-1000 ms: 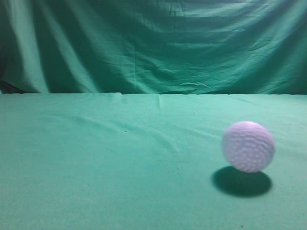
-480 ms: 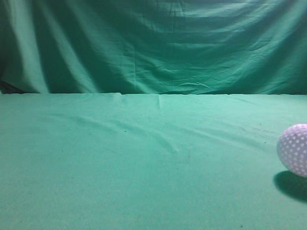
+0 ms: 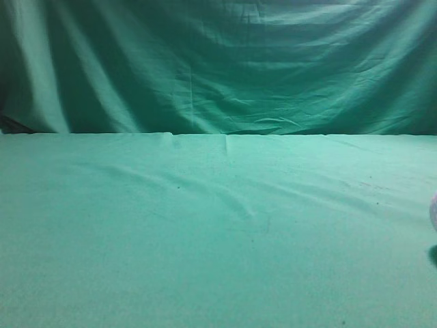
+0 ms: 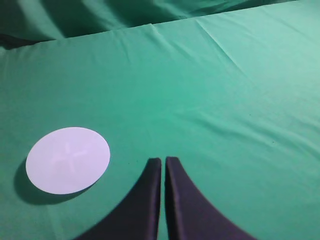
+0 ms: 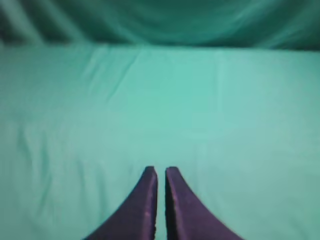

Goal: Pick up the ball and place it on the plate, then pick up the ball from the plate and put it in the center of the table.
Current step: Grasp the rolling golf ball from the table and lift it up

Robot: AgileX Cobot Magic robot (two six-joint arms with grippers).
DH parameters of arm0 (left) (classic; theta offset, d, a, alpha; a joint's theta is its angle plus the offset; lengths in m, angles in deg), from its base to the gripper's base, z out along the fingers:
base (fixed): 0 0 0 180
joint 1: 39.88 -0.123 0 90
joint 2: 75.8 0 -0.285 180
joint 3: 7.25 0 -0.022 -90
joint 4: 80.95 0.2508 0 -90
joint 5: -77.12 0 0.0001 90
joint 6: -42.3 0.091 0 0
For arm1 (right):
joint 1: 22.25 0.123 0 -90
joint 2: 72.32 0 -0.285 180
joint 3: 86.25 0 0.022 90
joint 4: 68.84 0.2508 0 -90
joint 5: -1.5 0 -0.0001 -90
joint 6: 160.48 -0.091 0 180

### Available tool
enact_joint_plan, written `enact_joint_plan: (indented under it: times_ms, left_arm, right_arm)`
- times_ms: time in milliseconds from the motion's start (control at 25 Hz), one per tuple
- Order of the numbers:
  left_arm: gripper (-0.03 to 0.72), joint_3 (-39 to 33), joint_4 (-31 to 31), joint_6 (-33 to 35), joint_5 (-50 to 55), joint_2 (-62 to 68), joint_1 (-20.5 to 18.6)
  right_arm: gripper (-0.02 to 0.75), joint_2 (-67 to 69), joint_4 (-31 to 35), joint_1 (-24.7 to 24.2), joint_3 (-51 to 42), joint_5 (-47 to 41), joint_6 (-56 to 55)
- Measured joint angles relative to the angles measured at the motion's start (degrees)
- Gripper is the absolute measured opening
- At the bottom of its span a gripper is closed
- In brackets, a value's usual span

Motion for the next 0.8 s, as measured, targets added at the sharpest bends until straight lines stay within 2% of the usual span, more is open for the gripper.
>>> enact_joint_plan:
  times_ms: [200, 360, 560, 760, 800]
  left_arm:
    - [0.0, 0.0, 0.0, 0.0, -0.82, 0.0, 0.0]
    - [0.0, 0.0, 0.0, 0.0, -0.82, 0.0, 0.0]
    - [0.0, 0.0, 0.0, 0.0, -1.31, 0.0, 0.0]
    - [0.0, 0.0, 0.0, 0.0, -1.8, 0.0, 0.0]
    - [0.0, 0.0, 0.0, 0.0, -1.88, 0.0, 0.0]
  right_arm:
    - [0.048, 8.99, -0.72, 7.04, 3.57, -8.19, 2.09]
    - [0.048, 16.05, -6.81, 14.61, 4.49, -11.86, -1.19]
    - [0.048, 24.77, -13.7, 23.1, 5.32, -12.09, -9.28]
    - [0.048, 34.97, -16.28, 27.99, 5.64, -10.3, -10.72]
    - [0.117, 36.58, -16.28, 28.24, 5.64, -9.48, -10.94]
